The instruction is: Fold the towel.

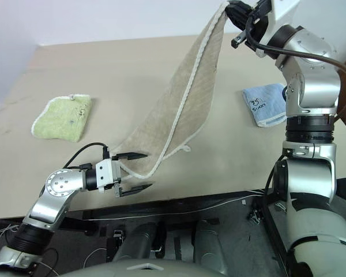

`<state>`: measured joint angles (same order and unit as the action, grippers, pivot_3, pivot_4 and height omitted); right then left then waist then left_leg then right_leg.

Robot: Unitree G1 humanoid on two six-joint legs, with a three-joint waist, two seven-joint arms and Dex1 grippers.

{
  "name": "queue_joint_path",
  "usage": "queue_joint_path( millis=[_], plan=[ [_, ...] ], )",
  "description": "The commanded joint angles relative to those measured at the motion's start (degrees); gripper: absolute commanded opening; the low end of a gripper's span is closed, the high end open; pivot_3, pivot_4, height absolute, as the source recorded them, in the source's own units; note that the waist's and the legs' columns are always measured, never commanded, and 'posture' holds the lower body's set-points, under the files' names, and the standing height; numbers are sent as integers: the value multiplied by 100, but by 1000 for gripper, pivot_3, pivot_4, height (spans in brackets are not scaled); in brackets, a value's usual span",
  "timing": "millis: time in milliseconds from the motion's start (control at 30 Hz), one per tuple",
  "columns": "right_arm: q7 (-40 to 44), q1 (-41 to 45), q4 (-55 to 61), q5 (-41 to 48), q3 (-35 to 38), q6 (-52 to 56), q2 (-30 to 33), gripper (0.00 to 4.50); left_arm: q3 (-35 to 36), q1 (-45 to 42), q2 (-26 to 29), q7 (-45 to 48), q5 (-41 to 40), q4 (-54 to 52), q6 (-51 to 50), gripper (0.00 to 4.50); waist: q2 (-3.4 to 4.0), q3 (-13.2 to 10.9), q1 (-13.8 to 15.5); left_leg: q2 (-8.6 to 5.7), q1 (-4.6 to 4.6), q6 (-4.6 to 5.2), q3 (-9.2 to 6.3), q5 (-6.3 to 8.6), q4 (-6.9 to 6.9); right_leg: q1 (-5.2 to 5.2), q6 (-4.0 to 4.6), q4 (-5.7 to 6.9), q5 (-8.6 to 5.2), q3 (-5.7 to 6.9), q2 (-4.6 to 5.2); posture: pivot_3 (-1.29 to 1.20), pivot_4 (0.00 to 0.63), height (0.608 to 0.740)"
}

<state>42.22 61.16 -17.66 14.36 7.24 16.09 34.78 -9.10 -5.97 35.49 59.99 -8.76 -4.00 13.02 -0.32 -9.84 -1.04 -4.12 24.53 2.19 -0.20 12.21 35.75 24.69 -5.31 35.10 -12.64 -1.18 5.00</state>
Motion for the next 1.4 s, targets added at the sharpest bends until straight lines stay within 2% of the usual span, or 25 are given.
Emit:
queue_joint_path(
  millis=[33,400,500,767,900,1133,1400],
  plan=[
    [-73,14,294,58,101,10,63,33,-93,-59,179,36,273,-88,152,4500,1,0,2,0,0,0,0,0,0,0,0,0,0,0,0,0,150,740],
    [-216,-87,352,-15,73,26,51,33,-298,-245,212,-358,907,129,130,4500,7,3,33,0,-5,0,1,0,1,-9,1,1,0,3,3,0,150,740],
    [-224,-86,351,-28,37,12,24,0,-319,-314,168,-438,949,177,5,3952,11,4,37,-1,-8,0,1,0,5,-15,1,1,0,4,6,0,150,740],
    [-236,-79,316,-27,50,10,17,0,-361,-186,284,-381,860,68,-444,1360,12,3,33,-1,-8,0,0,0,14,-18,1,11,0,10,10,0,150,740],
    [-227,-95,349,-6,45,10,1,0,-137,-143,161,-528,449,-156,-808,97,13,2,21,0,-8,1,0,0,14,-16,1,13,0,10,9,0,150,740],
    [-227,-131,317,-57,-3,-40,-18,0,11,-135,316,-501,326,-143,-991,42,14,0,-6,1,-5,1,0,-1,10,-8,0,10,-1,9,5,0,150,740],
    [-262,-150,319,-88,-1,-48,-2,0,57,-98,281,-144,-423,-483,-1522,42,15,-1,-5,1,-3,1,0,0,3,-4,0,7,-1,8,5,0,150,740]
  ],
)
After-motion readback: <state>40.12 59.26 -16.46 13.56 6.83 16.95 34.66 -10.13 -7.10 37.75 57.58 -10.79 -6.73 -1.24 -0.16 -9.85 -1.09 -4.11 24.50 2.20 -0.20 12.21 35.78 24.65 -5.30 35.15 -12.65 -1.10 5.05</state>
